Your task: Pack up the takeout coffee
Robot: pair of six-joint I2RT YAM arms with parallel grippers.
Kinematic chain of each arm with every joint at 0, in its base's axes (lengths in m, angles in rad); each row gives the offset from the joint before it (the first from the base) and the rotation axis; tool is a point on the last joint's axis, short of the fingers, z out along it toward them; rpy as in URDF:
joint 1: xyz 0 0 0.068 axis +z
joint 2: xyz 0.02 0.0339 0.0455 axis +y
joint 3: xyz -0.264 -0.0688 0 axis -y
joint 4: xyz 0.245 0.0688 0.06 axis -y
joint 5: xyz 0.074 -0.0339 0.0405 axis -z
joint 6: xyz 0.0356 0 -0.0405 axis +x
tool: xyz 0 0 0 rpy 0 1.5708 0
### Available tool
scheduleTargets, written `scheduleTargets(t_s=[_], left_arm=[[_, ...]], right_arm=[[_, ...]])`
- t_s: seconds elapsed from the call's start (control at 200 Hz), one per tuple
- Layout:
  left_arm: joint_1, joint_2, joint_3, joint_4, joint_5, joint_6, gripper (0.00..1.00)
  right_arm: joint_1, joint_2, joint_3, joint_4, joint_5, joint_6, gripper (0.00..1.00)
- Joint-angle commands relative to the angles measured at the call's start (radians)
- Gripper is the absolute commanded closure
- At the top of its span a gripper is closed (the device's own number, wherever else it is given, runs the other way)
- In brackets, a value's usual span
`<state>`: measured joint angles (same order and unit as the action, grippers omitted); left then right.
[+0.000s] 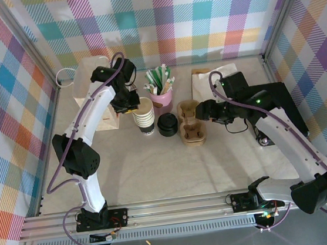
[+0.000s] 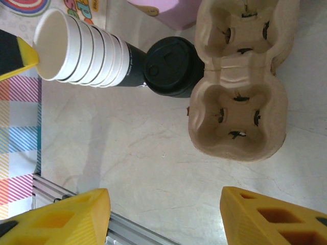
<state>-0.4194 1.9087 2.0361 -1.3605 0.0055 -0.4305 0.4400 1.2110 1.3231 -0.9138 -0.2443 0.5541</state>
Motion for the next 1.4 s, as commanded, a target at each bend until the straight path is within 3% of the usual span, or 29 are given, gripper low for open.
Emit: scheduleTargets(t_s=[0.0, 0.39, 0.705, 1.395], left_arm=[[-0.011, 0.021, 0.036, -0.037, -0.009, -0.011, 0.85], [-0.01, 0.047, 0.068, -0.074, -0.022, -0.017, 0.88], [-0.01, 0.067, 0.118, -0.109, -0.022, -0.023, 1.0], [0.004, 0.073, 0.228, -0.167, 0.009, -0.052, 1.0]], right_arm=[[0.006, -0.011, 0.042, -0.005, 0.001, 0.016, 0.41], [0.006, -0.008, 0.06, -0.005, -0.003, 0.019, 0.42], [0.006, -0.017, 0.073, -0.015, 0.007, 0.021, 0.42], [0.007, -0.039, 0.065, -0.02, 0.035, 0.045, 0.42]])
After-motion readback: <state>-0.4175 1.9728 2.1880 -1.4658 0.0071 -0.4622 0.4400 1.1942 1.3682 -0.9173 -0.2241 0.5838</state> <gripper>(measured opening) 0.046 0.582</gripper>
